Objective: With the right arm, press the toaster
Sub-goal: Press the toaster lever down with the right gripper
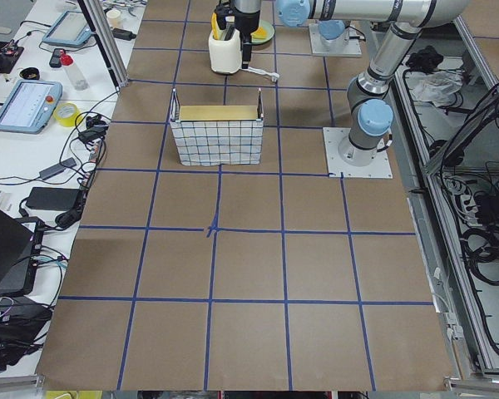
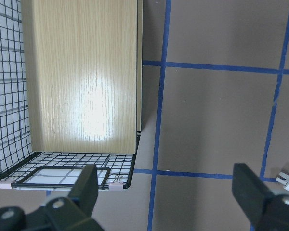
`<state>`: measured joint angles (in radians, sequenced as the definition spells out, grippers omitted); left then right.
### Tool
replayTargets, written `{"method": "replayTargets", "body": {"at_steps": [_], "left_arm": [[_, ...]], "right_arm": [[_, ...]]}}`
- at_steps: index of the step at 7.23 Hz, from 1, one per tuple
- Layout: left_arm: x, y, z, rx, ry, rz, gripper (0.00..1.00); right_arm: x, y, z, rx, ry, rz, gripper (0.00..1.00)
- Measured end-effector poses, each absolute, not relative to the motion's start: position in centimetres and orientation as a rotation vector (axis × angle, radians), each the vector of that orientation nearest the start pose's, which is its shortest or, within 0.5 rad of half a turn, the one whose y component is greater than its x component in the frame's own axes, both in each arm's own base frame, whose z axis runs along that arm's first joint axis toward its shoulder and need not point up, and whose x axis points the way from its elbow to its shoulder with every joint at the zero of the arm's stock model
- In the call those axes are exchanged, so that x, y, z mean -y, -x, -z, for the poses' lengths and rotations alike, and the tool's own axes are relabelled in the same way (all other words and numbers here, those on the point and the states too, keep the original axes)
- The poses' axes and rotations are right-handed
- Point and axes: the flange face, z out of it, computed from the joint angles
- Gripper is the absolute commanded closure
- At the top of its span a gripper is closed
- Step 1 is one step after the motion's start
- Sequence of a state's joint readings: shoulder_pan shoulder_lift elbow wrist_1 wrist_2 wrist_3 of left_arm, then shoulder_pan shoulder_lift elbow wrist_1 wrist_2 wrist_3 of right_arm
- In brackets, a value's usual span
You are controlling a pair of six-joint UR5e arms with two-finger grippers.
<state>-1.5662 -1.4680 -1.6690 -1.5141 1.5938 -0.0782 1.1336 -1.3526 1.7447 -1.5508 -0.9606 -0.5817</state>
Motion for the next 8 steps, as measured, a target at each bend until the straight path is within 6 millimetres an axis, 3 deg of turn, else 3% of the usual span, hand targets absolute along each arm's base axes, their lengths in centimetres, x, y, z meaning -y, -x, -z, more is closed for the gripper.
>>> {"method": "replayTargets", "body": {"at_steps": [8], "left_arm": [[45.5,12.9,-49.4,-3.117,0.130,0.097,0.00]], "right_arm": [[54.9,4.7,-28.3,-2.405,0.006,-0.113,1.00]]}}
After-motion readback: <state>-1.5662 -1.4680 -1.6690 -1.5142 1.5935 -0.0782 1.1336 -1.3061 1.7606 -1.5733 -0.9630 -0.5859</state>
